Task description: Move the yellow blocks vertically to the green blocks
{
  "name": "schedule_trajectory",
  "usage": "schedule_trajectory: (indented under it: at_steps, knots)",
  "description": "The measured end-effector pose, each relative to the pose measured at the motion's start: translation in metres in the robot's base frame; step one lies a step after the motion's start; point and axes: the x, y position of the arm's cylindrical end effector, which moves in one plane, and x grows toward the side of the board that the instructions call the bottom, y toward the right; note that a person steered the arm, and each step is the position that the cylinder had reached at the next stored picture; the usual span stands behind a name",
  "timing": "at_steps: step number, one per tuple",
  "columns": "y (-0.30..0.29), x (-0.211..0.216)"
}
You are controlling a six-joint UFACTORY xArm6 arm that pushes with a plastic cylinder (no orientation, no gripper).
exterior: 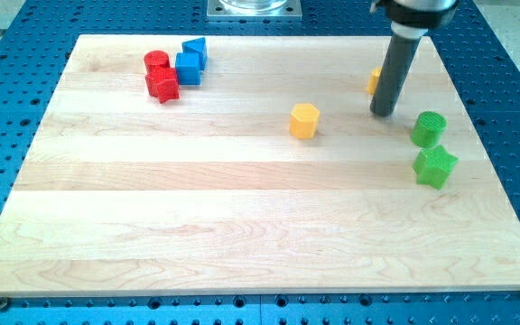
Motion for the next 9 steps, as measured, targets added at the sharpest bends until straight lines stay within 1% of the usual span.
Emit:
schedule_trajectory:
  at_steps: [1,2,3,4,5,6,7,8,9]
  knots:
    - [-0.050,-0.021]
    - [-0.015,-0.051]
    - [0.028,-0.007]
    - [0.025,-0.007]
    - [-0.016,0.002]
    - [-0.023,0.052]
    - [-0.093,0.075]
    - [-0.128,0.048]
    - [-0.176,0.079]
